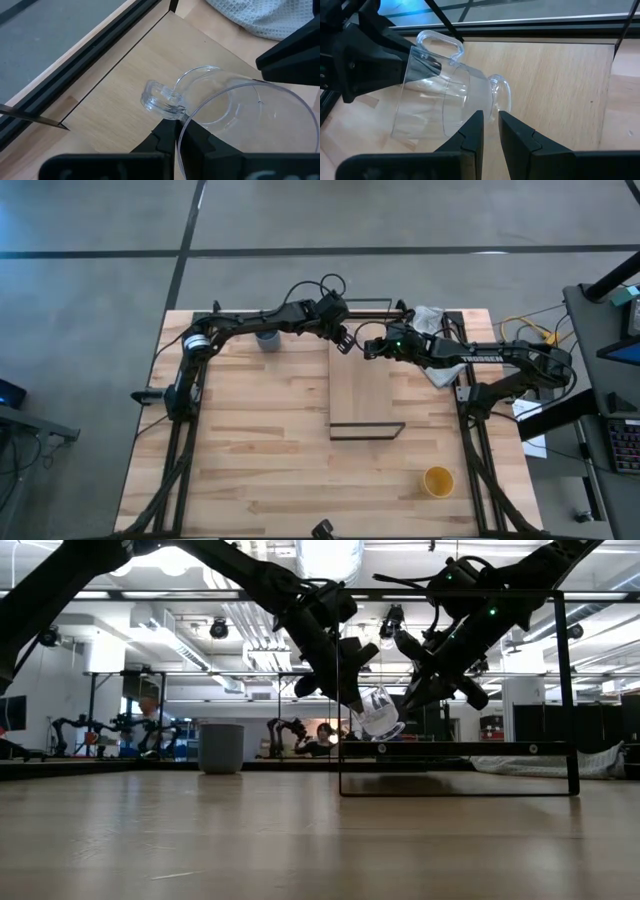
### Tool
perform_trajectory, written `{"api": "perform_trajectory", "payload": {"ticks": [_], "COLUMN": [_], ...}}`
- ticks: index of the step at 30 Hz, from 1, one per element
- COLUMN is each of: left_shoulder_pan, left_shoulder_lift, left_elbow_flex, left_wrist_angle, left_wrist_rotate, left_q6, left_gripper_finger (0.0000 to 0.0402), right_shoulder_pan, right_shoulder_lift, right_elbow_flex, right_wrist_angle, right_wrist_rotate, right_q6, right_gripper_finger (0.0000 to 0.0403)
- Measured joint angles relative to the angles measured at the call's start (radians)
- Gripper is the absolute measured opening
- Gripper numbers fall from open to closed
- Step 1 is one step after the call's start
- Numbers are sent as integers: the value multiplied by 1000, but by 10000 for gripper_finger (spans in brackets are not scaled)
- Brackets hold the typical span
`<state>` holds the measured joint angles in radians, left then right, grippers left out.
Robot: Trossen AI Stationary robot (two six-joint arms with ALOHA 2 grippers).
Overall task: Stack small to large cups/mugs on shelf
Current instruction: Put the transparent mug on the shelf
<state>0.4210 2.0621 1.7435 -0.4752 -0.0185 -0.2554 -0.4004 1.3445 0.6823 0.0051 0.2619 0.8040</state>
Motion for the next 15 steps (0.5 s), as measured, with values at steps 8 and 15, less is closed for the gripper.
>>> {"api": "perform_trajectory", "payload": {"ticks": [8, 15], "left_shoulder_pan": [0, 0], "left_shoulder_lift": [0, 0], "left_elbow_flex": [0, 0], "left_wrist_angle": [30, 23], "left_wrist_rotate": [0, 0], "left_q6": [-1, -2], "left_gripper_finger": [0, 0], "right_shoulder_pan": [-5, -19], "right_shoulder_lift": [0, 0], "right_elbow_flex": [0, 0], "right_wrist_angle": [0, 0], "right_wrist_rotate": [-4, -11], "right_q6": [0, 2], "right_gripper_finger": [54, 54]}}
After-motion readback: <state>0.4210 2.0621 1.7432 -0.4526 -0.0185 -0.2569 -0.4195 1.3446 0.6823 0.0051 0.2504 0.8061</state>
